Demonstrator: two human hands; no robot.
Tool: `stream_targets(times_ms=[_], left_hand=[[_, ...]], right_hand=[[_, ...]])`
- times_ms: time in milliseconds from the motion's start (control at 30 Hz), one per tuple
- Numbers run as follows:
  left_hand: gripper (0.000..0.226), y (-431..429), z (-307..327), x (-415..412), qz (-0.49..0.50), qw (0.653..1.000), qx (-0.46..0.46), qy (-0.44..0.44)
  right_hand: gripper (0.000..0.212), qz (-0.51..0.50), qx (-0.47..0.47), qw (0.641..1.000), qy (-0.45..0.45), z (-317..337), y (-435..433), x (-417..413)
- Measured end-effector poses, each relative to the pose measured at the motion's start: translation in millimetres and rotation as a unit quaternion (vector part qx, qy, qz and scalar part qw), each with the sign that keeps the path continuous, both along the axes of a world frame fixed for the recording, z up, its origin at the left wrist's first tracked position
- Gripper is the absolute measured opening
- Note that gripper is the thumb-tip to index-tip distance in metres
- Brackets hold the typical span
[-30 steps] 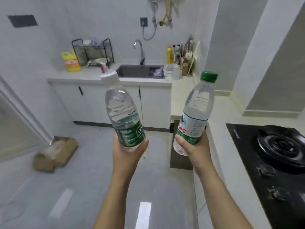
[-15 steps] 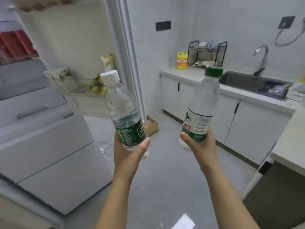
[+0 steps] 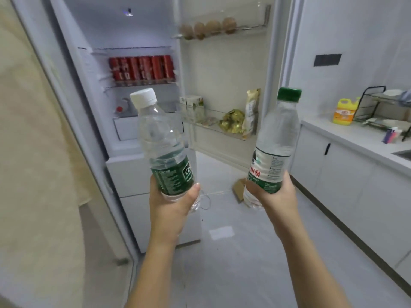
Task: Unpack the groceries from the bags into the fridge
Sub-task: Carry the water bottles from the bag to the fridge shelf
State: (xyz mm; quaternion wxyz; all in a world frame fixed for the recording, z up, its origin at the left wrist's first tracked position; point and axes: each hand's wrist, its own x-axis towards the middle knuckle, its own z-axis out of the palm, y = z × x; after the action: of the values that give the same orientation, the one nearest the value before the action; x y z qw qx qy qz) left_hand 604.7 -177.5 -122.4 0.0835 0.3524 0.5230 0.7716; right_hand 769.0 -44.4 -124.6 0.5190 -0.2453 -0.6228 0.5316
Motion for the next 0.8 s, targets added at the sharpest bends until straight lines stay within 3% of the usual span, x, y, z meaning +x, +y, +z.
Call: stream_targets(times_ms=[300,600,800], left_hand=[[0.065,-75.1,24.1,-71.5,0.097,0.994,0.000,0.048],[0.049,-111.3,30.7,-106.4,0.119,0.991,0.007,0.063],[0.054,-123.0,26.1,-119.2,0.118,0.991,0.007,0.063]], right_hand=[[0.044,0.080,0.032,0.996,0.027,27.3,-58.8,-86.1],[0.048,0.112,0.036,0.991,0.060,39.3,-87.0,-126.3],[0.043,0.107,0.035,0.993,0.043,38.1,-95.1,-139.2]])
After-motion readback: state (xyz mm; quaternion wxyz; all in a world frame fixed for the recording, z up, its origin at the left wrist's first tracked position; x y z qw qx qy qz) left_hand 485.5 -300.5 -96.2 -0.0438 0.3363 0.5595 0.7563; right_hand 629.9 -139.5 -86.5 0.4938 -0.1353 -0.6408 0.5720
